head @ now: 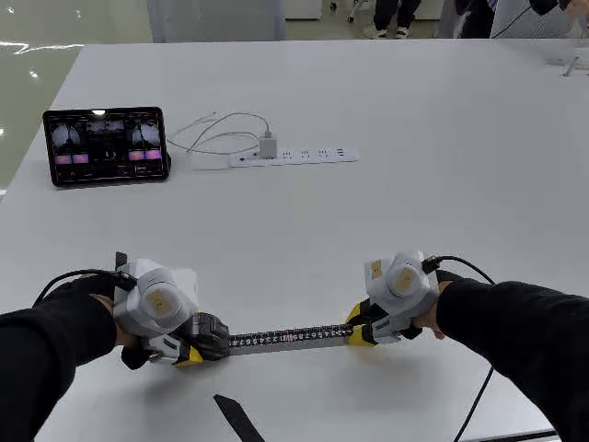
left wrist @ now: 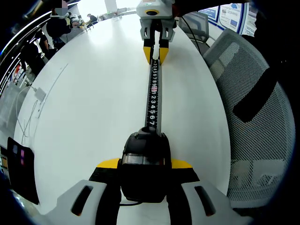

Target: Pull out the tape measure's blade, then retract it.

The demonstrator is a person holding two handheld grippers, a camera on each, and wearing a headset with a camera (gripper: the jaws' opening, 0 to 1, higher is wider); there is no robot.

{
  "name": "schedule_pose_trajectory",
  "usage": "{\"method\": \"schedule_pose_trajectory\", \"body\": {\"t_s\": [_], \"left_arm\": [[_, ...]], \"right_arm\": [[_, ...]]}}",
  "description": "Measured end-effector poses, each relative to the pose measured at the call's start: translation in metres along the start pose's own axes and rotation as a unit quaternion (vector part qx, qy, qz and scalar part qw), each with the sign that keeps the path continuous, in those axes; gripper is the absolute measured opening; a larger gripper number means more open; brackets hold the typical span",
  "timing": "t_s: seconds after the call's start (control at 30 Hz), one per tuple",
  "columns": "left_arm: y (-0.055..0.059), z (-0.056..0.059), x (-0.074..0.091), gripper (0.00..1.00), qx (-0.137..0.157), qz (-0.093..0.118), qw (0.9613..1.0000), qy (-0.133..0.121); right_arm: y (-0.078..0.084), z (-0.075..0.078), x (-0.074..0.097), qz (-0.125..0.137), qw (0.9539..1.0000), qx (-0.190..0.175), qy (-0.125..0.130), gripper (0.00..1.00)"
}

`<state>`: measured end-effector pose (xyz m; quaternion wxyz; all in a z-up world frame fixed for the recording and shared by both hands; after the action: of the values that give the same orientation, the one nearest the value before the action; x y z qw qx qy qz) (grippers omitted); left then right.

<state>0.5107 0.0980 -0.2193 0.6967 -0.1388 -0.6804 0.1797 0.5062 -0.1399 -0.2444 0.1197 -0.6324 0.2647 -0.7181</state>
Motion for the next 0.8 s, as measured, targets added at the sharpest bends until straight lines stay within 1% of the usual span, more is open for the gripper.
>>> {"method": "schedule_pose_trajectory", "body": {"t_s": [0.8], "left_arm": [[-0.001,0.001,0.001,0.32,0.001,0.0,1.0,0.0]], "right_arm": [[0.017,0.003,0.012,-0.009,0.9999,-0.008,0.005,0.08]]}}
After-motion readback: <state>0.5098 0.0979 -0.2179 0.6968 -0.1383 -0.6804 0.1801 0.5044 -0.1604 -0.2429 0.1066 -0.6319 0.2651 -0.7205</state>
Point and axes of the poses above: the centre of the closed fingertips' face, and the gripper's own axes: x roughly backward along the fingers, z roughly to its right, y roughly out of its underside, the point moved 3 cm from there along x, roughly backward along the fingers, and after that the axes turned 8 degrees about y, right-handed, at the moved point
